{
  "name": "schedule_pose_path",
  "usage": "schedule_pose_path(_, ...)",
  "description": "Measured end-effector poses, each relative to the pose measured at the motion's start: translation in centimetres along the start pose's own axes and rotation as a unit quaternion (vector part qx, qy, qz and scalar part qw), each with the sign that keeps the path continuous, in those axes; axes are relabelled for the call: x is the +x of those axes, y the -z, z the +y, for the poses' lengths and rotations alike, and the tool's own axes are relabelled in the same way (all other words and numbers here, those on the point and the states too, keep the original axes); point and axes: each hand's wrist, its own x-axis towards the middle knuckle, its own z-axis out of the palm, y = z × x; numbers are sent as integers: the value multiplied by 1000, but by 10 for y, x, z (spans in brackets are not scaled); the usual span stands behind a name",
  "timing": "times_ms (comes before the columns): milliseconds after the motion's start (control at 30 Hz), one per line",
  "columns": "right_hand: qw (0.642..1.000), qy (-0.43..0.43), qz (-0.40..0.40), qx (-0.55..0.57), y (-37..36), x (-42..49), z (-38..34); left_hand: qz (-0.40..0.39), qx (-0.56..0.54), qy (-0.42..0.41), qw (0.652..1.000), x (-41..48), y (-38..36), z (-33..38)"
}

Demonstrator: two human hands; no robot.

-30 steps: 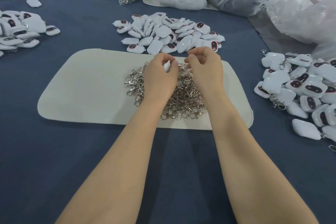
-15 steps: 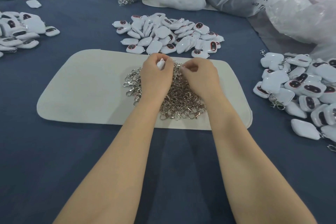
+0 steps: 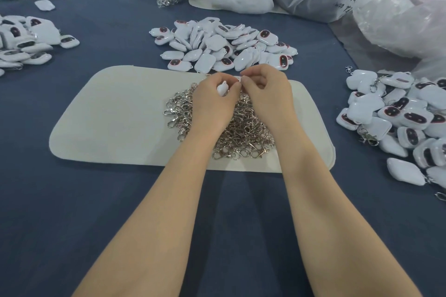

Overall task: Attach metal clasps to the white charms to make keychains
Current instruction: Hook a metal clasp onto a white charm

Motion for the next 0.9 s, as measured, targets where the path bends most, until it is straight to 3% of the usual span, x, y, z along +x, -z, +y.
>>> schedule_pose_path(333, 996, 61, -20, -57, -3, -1, -1, 31, 20, -11, 999, 2, -1, -4)
schedule_pose_path(533, 999, 32, 12, -23, -3, -2, -1, 36, 28, -25, 999, 2, 0, -5)
schedule_pose_path(900, 998, 26, -13, -61, -7, -3, -2, 50, 19, -23, 998, 3, -1, -5)
